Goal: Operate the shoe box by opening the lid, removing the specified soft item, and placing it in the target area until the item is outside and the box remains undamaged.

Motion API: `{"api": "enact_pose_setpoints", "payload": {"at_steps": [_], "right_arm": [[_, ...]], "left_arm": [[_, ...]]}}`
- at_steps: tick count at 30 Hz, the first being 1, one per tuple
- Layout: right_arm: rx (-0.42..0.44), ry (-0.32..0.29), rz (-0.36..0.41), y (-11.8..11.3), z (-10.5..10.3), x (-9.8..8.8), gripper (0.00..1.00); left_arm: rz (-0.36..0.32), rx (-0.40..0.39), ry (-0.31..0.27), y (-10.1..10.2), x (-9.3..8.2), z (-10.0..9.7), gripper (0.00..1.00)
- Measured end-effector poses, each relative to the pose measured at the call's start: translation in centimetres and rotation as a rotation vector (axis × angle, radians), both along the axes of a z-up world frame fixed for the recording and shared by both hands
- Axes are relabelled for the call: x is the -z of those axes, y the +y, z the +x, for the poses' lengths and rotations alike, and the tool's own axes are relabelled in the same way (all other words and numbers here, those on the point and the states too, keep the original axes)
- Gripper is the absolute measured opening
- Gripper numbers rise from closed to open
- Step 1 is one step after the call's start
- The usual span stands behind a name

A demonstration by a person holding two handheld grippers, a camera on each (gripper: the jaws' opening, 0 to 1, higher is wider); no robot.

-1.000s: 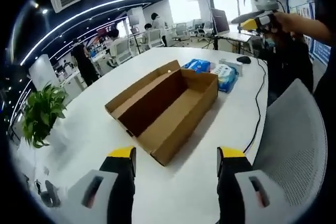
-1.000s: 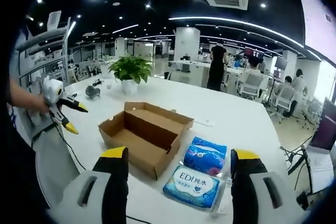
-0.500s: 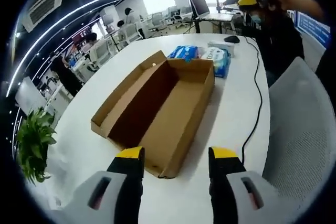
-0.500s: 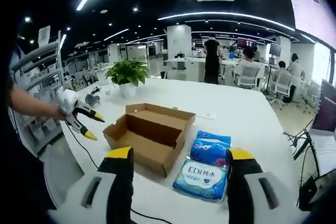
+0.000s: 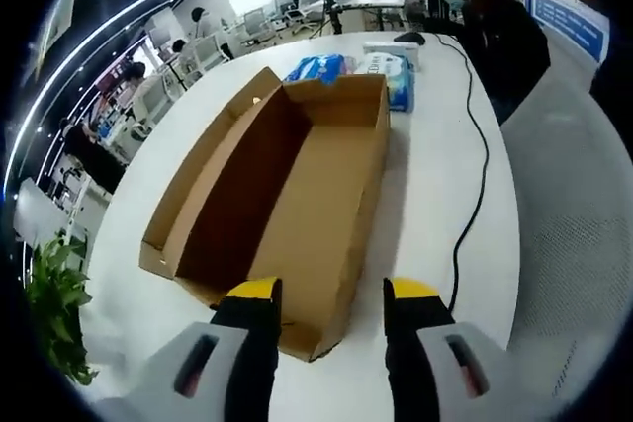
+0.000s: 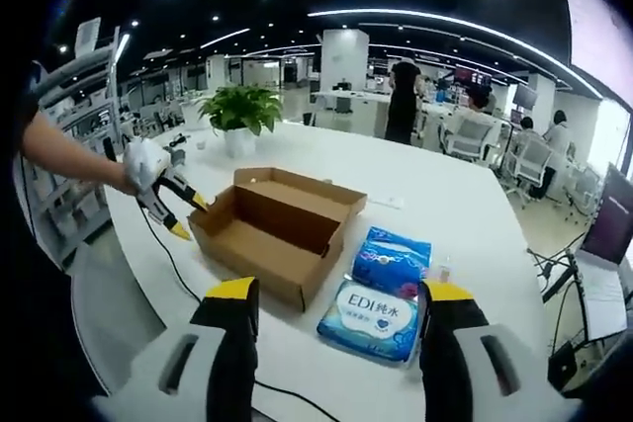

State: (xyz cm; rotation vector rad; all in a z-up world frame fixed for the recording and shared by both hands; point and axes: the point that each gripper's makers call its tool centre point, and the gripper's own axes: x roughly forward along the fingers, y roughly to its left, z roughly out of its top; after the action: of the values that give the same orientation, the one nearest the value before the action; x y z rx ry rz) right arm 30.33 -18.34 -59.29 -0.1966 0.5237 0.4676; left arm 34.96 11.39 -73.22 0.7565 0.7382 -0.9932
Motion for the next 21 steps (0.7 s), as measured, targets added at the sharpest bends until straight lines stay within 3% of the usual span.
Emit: {"api": "enact_pose_setpoints", "payload": {"at_steps": [6,11,21], "right_arm": [[0.023,0.014,-0.003,-0.6,0.2,0.4,0.64],[0.078,-0.006,0.085,-0.6,0.9,-0.5,0.72],[0.059,0.015,0.012,0.2,1.6,0.1,0.66]], "left_arm": [[0.027,0.028,0.055,-0.6,1.6,0.5,0.33],[0.044,0.041,0.082,-0.8,2.5,0.8,0.33],[0.07,0.08,0.118,-1.2,4.2,0.3,0.33]]}}
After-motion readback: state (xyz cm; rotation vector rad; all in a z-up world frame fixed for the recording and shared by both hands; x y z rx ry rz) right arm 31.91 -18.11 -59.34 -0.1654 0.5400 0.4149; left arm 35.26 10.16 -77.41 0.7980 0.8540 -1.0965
